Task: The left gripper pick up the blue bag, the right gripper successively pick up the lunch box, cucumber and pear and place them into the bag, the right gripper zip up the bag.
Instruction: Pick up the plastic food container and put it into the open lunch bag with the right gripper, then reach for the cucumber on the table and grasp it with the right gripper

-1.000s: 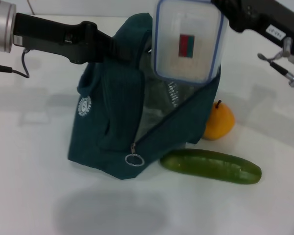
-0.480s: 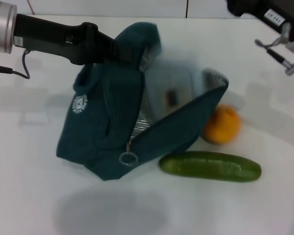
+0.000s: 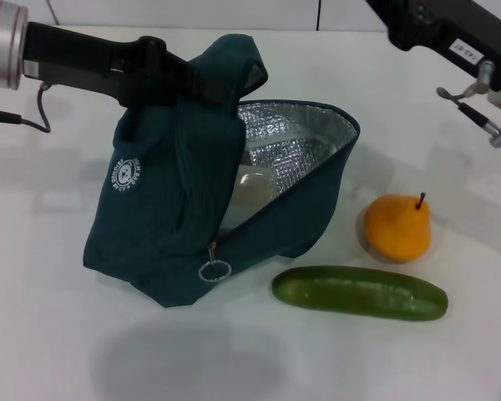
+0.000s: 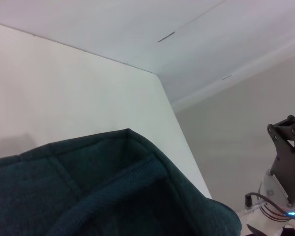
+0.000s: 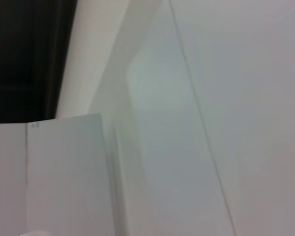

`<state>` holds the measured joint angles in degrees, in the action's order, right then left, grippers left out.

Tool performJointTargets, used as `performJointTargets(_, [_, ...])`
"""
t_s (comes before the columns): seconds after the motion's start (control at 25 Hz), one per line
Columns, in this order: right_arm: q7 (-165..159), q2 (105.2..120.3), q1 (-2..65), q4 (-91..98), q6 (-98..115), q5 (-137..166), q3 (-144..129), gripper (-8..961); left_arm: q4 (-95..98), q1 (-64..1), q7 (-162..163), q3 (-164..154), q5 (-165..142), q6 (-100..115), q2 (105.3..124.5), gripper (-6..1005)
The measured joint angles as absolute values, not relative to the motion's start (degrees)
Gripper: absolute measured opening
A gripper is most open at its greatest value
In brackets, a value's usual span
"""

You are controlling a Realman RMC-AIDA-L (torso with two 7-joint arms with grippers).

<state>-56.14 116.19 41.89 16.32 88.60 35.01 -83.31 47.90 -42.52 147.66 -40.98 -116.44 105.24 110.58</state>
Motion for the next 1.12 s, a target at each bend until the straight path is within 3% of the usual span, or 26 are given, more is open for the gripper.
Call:
performJointTargets(0.28, [-56.00, 116.17, 37.65, 18.79, 88.91, 33.39, -82.90, 3, 47.90, -42.03, 147.65, -40.79, -116.58, 105.20, 110.47, 38])
performJointTargets(0.6, [-56.54, 115.37, 32.23, 20.82, 88.95, 31.88, -82.33, 390, 47.90, -41.55, 147.62, -40.78, -116.48, 105.20, 110.29, 37])
performJointTargets(0.88, [-56.78, 114.57, 27.20, 21.45, 89.41, 32.26, -81.12, 571, 47.90, -41.56, 147.57, -40.78, -116.42, 105.20, 110.30, 39])
performJointTargets(0.92, [-56.58, 113.56, 24.00, 21.47, 90.36, 33.26, -81.29, 597, 47.90, -41.56, 147.57, -40.78, -116.42, 105.20, 110.30, 39])
performJointTargets(1.04, [-56.31, 112.30, 21.28, 21.52, 91.83, 36.94, -81.20, 795, 47.90, -41.55, 147.57, -40.78, -116.40, 104.99, 110.30, 38])
performJointTargets(1.12, [-57.73, 111.16, 20.25, 21.69, 92.83, 39.87, -81.17, 796, 47.90, -41.49, 147.57, -40.78, -116.40, 104.77, 110.30, 38])
